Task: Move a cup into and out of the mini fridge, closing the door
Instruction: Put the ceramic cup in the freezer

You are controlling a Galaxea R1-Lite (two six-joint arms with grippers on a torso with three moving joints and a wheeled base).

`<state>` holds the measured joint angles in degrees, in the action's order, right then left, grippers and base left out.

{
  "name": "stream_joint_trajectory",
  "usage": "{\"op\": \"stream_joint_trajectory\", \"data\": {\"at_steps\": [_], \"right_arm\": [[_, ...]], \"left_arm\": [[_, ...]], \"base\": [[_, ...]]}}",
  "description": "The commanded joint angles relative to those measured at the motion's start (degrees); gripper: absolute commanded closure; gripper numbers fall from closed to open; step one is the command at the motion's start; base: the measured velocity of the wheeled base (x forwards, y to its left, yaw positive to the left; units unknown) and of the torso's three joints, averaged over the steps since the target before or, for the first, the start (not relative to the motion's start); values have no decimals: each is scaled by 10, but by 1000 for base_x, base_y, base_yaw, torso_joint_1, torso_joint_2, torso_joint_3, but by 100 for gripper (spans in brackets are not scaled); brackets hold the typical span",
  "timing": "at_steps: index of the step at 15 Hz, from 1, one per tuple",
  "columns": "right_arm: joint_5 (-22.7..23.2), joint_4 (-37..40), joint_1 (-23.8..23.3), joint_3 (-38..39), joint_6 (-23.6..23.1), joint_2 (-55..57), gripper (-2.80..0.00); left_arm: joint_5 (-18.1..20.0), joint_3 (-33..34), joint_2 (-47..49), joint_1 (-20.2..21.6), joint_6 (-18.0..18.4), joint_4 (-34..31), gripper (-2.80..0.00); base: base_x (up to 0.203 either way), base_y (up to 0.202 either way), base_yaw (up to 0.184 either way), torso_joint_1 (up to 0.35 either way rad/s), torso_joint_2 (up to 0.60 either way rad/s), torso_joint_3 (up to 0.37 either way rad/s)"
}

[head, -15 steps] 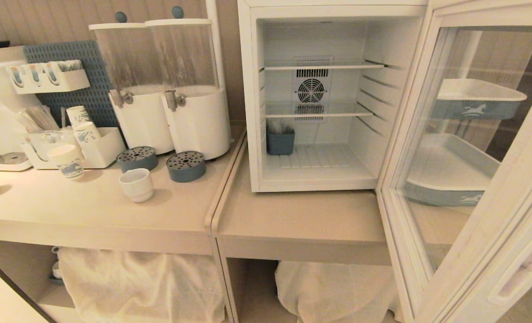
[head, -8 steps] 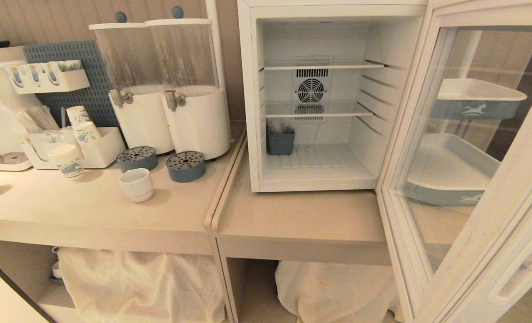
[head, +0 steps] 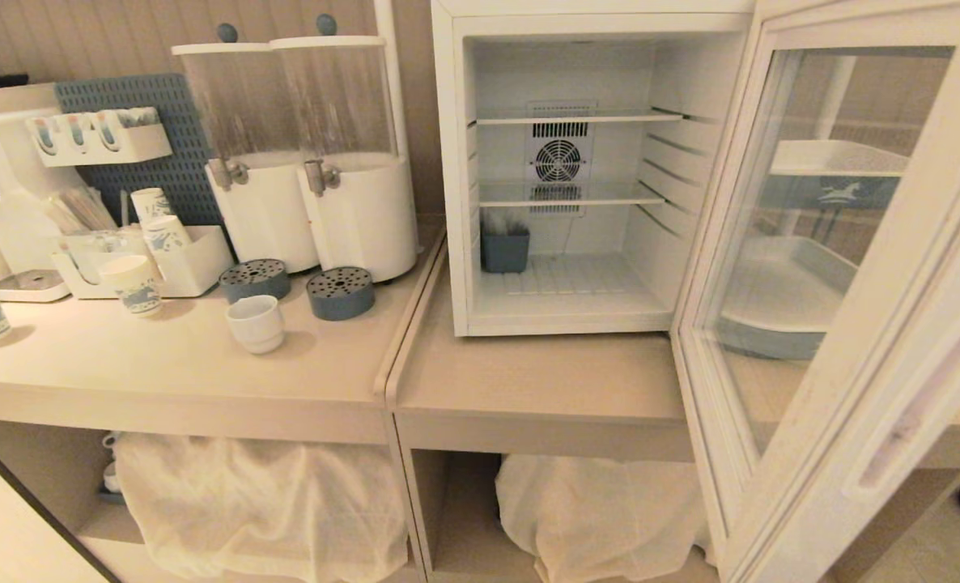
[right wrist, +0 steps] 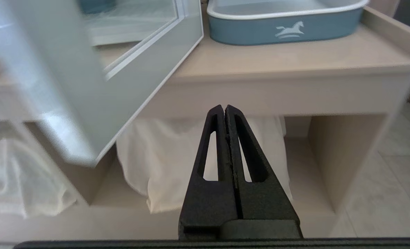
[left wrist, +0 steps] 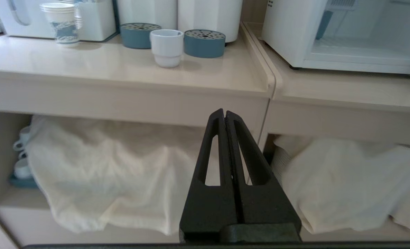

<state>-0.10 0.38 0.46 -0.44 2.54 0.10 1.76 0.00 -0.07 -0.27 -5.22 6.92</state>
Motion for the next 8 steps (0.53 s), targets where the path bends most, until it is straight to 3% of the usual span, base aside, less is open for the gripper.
{"op": "stream_joint_trajectory", "data": {"at_steps": [1,5,8], "right_arm": [[0,0,0,0,0,1,0],[0,0,0,0,0,1,0],[0,0,0,0,0,1,0]], "left_arm": [[0,23,-2,0,-1,0,0],[0,23,-2,0,-3,-1,0],[-1,23,-2,0,-7,0,0]], "base": [[-203,0,1,2,-3,11],[-187,0,0,2,1,1],[-36,0,-2,0,2,2]]}}
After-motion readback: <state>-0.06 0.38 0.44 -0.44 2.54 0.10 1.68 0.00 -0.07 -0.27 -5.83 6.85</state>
